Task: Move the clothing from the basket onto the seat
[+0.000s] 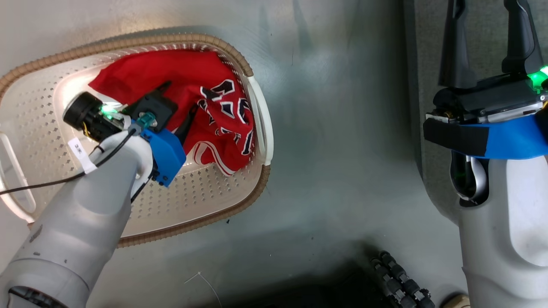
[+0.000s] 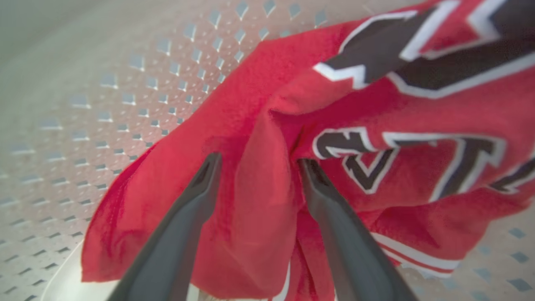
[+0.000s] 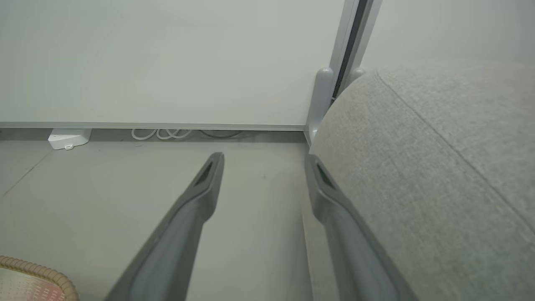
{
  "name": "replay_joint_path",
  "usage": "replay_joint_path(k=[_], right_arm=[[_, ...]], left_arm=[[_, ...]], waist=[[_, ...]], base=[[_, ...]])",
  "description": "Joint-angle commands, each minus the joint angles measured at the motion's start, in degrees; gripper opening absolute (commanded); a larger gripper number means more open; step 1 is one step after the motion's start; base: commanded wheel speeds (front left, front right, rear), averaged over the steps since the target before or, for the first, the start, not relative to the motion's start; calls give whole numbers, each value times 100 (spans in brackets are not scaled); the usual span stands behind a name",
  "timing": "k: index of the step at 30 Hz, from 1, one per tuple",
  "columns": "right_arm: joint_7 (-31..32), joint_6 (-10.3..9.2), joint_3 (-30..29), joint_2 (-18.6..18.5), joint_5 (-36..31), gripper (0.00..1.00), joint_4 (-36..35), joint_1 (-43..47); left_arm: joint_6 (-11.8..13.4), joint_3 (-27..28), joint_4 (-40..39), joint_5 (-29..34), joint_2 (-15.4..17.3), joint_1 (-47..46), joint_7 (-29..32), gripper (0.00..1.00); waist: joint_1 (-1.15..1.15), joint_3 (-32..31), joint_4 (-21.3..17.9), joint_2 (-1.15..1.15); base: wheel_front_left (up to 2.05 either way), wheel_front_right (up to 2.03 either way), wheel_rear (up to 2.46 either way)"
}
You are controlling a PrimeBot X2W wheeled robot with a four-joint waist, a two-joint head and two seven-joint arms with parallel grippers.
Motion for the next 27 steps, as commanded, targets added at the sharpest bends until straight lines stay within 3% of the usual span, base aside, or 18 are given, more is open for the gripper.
replay_joint_path(k=[1, 5, 6, 7, 8, 9, 10, 27], right_arm=[[-3, -6, -11, 18, -34, 100, -27, -65], [-3, -6, -31, 18, -56, 100, -46, -45], [-3, -6, -32, 18, -59, 100, -52, -42], [-3, -6, -31, 18, -62, 100, -52, -44], [-2, -6, -32, 18, -60, 100, -52, -48], [-2, -6, -34, 17, -61, 100, -54, -49], [-3, -6, -36, 17, -63, 100, -56, -50], [-3, -6, -88, -3, -76, 100, 108, 9]], left_arm=[[-8, -12, 52, -36, -4, -91, -19, 100], [-7, -105, 185, -69, -30, -177, -19, 100], [-7, -140, 244, -102, -40, -173, -19, 84], [-7, -177, 298, -124, -61, -176, -19, 37], [-7, -214, 362, -154, -77, -189, -19, 25], [-7, -243, 407, -176, -91, -212, -19, 6], [-7, -267, 412, -208, -94, -243, -19, 0], [-8, -448, -250, -587, -154, -61, -19, 0]], waist=[[-1, 75, 7, 0], [-1, 136, 29, 0], [-1, 146, 32, 0], [-1, 154, 34, 0], [-1, 161, 35, 0], [-1, 165, 38, 0], [-1, 169, 42, 0], [-1, -242, 253, 0]], base=[[0, 0, 0], [0, 0, 0], [0, 0, 0], [0, 0, 0], [0, 0, 0], [0, 0, 0], [0, 0, 0], [0, 0, 0]])
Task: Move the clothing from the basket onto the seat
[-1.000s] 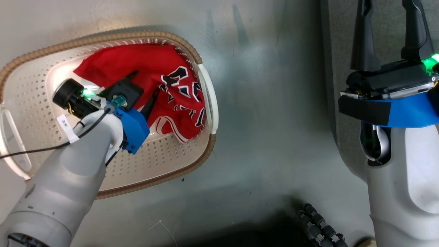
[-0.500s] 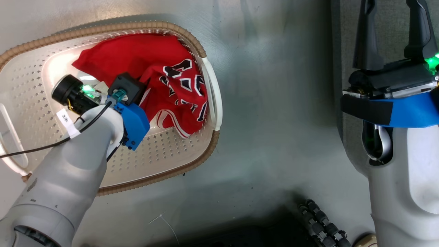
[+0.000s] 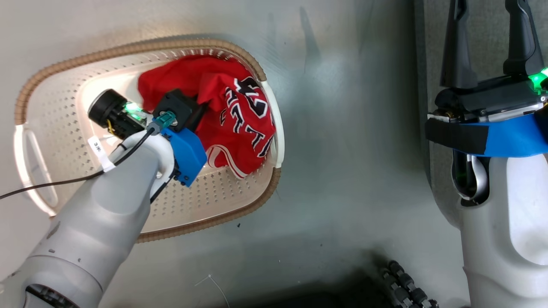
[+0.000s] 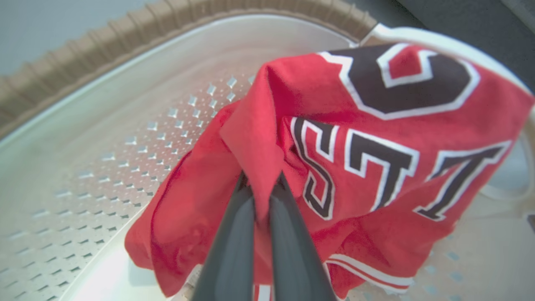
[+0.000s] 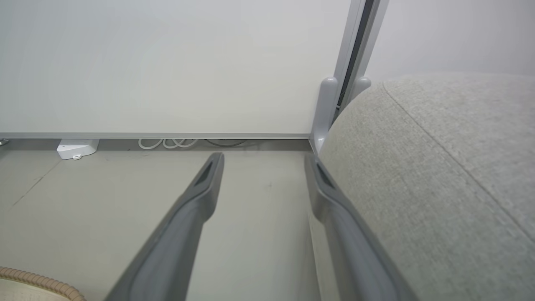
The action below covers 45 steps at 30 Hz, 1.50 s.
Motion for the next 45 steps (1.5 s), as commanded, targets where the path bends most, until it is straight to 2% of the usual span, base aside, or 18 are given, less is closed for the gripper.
replay_joint_path(k=[1, 18, 31, 45], right_arm=[[-2, -6, -16, -9, -3, 100, 41, 32], [-2, -6, -113, -177, 28, 100, 388, 559], [-3, -6, -111, -159, 136, 100, 734, 1173], [-2, -6, -120, -114, 221, 100, 1043, 1966]], left_arm=[[-7, 90, -166, -23, 10, 90, -19, 0], [39, 1184, -1840, 587, -209, 1112, -20, 0], [8, 1930, -2691, 859, -291, 1748, -21, 0], [-11, 1910, -3003, 1032, -426, 1787, -21, 0]], waist=[[0, -158, 74, 0], [0, -1631, 651, 0], [0, -2933, 854, 0], [0, -4269, 961, 0]], base=[[0, 0, 0], [0, 0, 0], [0, 0, 0], [0, 0, 0]])
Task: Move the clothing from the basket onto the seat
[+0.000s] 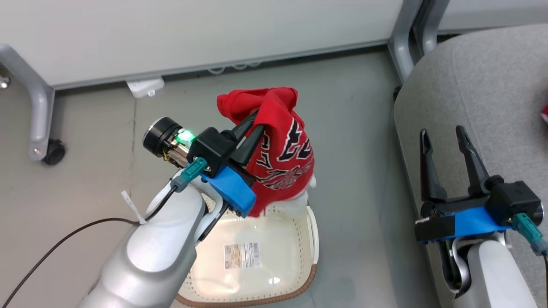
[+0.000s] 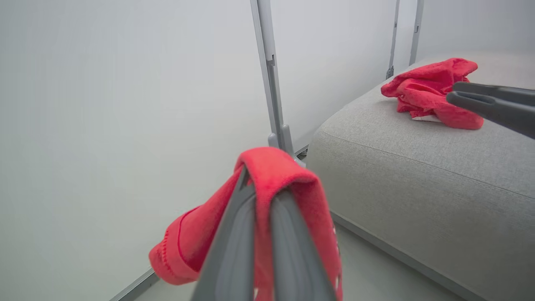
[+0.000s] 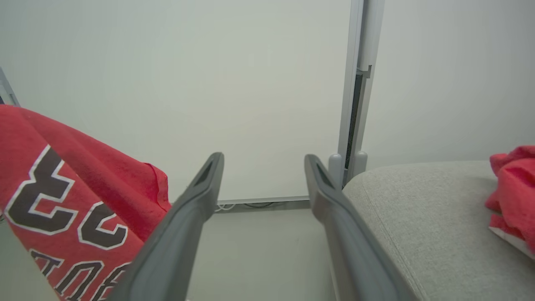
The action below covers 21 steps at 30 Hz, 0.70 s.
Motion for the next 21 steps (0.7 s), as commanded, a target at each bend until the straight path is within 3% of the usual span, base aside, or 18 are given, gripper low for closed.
replay_joint_path(k=[1, 21], right_arm=[[-2, -6, -4, 22, 26, 100, 34, 158], [-1, -6, 195, 112, 103, 100, 100, 801]], left_arm=[[-22, -40, -31, -16, -16, -64, -23, 0], [-16, -619, 53, -453, -66, -249, -22, 0]], waist=[[2, -307, 32, 0], [2, -1232, 59, 0]], base=[[0, 0, 0], [0, 0, 0]])
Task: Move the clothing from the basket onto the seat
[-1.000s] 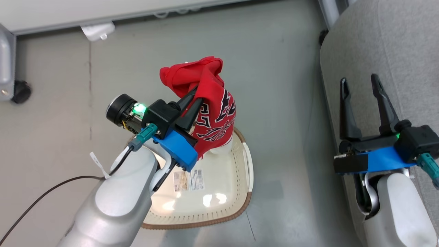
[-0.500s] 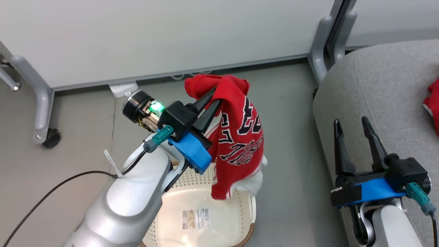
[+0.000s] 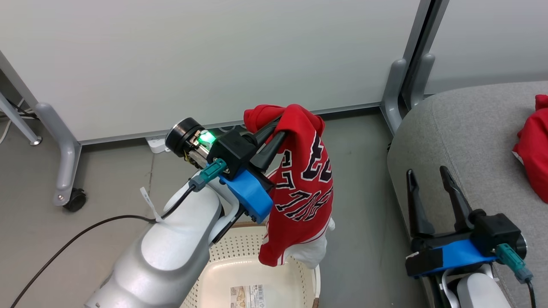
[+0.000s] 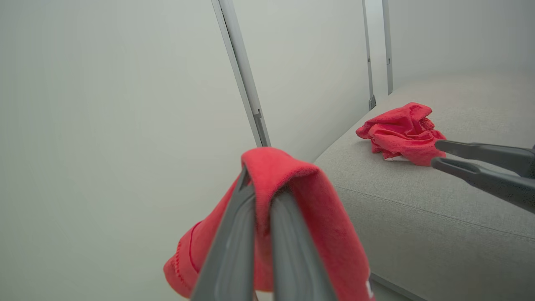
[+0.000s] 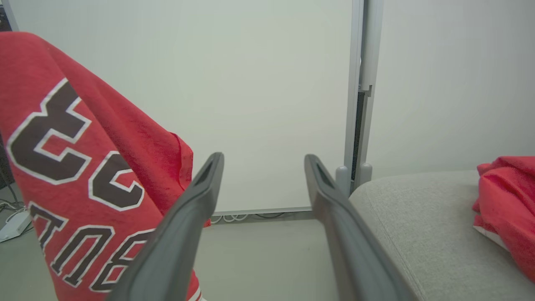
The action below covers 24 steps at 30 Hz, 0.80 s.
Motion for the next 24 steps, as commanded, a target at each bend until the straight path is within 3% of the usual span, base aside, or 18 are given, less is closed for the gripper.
replay_joint_path(k=[1, 8, 16, 24], right_arm=[[-2, -6, 79, 27, -32, 100, -56, 99], [-2, -6, 511, 6, -87, 100, -240, 63], [-1, -6, 1432, -53, -72, 100, -422, -238], [-2, -6, 2148, -92, -170, 100, -84, -914]], left_arm=[[-5, -9, -9, -41, 21, -20, -22, 0], [-1, 6, -13, -75, 47, -1, -21, 0], [-1, 18, 7, -59, 30, -61, -22, 0], [-1, -11, -8, -33, -11, -163, -22, 0]], waist=[[1, -32, 11, 0], [1, -4, 5, 0], [1, 146, -29, 0], [1, 325, -15, 0]], base=[[0, 0, 0], [0, 0, 0], [0, 0, 0], [0, 0, 0]])
